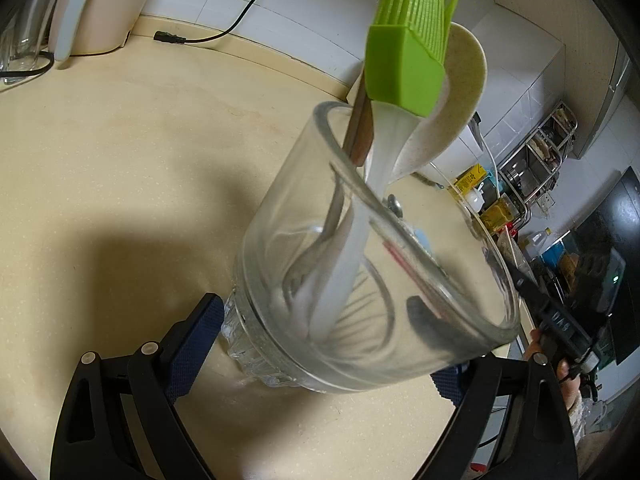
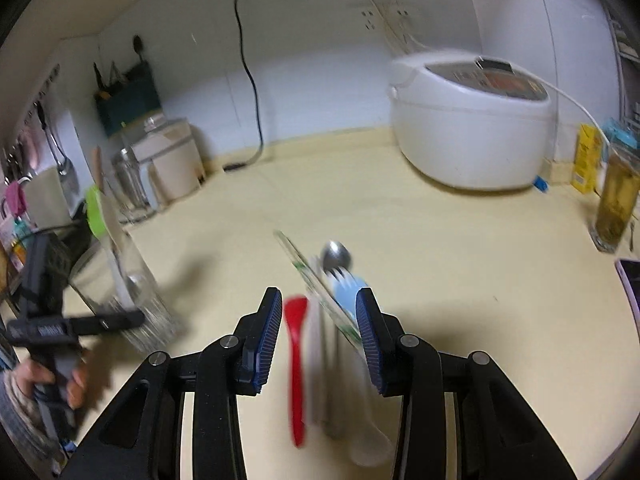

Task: Organize utensils
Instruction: 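Move the right tool back over the remaining utensils on the counter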

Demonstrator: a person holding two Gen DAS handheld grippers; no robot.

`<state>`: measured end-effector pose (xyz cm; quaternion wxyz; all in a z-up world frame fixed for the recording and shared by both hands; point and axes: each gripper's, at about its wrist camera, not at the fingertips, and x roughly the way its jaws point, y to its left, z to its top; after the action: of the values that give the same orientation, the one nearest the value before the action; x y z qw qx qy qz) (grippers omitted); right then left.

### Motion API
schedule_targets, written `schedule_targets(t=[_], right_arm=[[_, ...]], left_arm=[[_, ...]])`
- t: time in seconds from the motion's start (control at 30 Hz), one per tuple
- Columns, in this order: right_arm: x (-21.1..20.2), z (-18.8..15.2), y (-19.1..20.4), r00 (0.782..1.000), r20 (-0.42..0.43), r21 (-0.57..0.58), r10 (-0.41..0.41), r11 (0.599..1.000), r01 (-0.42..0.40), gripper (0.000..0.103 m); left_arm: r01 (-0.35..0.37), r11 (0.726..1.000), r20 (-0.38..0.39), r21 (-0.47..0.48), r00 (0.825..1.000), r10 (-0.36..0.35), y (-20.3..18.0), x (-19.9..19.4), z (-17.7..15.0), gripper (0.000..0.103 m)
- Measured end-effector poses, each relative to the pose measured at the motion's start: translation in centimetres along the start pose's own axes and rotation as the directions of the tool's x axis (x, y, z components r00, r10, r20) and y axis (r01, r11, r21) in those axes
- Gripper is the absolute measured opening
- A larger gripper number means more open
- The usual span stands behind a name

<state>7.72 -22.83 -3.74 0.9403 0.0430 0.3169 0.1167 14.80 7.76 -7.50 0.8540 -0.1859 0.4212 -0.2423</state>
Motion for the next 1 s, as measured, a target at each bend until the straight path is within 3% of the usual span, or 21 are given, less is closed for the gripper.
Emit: schedule_targets(t=[0.27,0.47,0.6,0.73,1.0], right_arm=[[1.3,0.3,0.5,0.998,-0.062,-0.064,0.007,0.998,-0.011,0.039],[4.3,3.0,3.3,0.991,-0.119,-0.221,0.053,0.972,-0.078,0.039],[8.0,4.9,4.7,0.973,-0.215,-0.294,0.086,0.944,-0.148,0.039],[12.1,5.8,6.2,0.956,-0.291,-0.368,0.033,0.919,-0.143,0.038],[17.1,6.4,7.1,0.942,-0.331,-0.427,-0.057,0.899,-0.096,0.025]], left_arm=[[0.000,1.000,0.000,0.000,1.000,0.000,0.0,0.0,0.0,0.094],[0.001,1.000,0.000,0.000,1.000,-0.001,0.0,0.0,0.0,0.094],[0.002,1.000,0.000,-0.002,1.000,-0.002,0.0,0.0,0.0,0.094],[0.005,1.000,0.001,-0.003,1.000,-0.005,-0.1,0.0,0.0,0.094],[0.012,1.000,0.003,-0.009,1.000,-0.012,-0.1,-0.1,0.0,0.094]])
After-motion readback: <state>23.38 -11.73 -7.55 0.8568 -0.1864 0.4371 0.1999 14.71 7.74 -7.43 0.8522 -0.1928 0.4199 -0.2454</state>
